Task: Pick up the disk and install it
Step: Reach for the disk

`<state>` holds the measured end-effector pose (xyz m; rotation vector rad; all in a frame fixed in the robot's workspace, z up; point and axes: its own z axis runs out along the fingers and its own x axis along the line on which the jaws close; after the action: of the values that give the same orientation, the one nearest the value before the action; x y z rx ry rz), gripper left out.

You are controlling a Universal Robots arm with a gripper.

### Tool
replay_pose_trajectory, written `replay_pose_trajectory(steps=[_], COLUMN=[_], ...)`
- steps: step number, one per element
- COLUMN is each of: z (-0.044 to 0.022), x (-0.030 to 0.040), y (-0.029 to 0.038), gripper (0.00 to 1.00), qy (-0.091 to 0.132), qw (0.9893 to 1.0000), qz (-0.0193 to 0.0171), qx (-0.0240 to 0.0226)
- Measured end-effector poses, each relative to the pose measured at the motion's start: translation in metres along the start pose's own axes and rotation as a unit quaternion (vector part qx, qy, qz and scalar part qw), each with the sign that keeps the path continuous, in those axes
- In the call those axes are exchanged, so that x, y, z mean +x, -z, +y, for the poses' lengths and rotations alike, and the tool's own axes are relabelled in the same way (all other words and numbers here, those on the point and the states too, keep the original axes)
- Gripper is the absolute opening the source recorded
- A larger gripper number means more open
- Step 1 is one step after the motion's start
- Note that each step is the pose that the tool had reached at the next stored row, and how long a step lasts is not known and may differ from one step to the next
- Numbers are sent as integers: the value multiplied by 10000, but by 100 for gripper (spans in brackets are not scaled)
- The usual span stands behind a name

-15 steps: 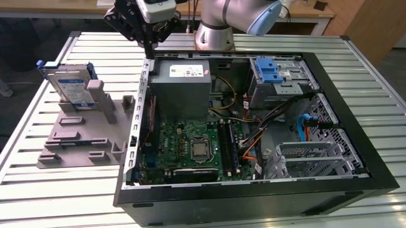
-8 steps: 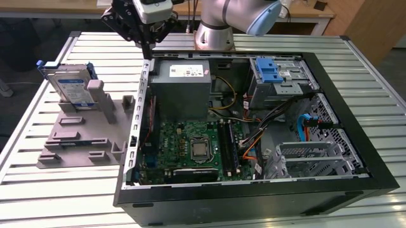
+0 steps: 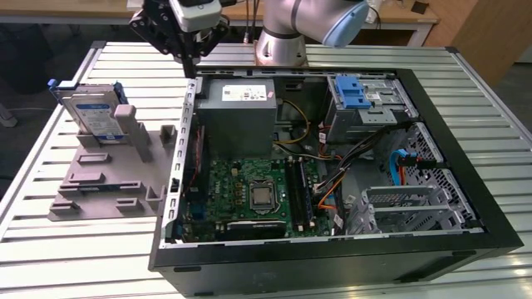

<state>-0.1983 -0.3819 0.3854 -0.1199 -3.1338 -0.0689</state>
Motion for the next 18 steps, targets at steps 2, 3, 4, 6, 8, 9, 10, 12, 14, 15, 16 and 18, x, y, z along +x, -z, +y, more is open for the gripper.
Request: replay_pose_trajectory(steps=[2,3,4,6,8,9,10,12,14,15,16,18], z=[0,0,1,1,1,1,1,1,2,2,3,4], x=[14,22,30,44,61,68,76,93,110,119,128,142], y=[-4,-5,-7,-9,-12,-14,-16,-18,-21,-22,-24,-27], gripper=[11,11,11,11,11,11,11,11,11,11,11,11], qy=[0,0,0,0,-1,-1,-1,-1,-1,-1,-1,-1], qw=[10000,10000,10000,10000,10000,10000,10000,10000,10000,10000,10000,10000], qz=[3,5,6,9,11,12,13,16,17,17,18,20], qx=[0,0,0,1,1,1,1,2,1,1,1,1])
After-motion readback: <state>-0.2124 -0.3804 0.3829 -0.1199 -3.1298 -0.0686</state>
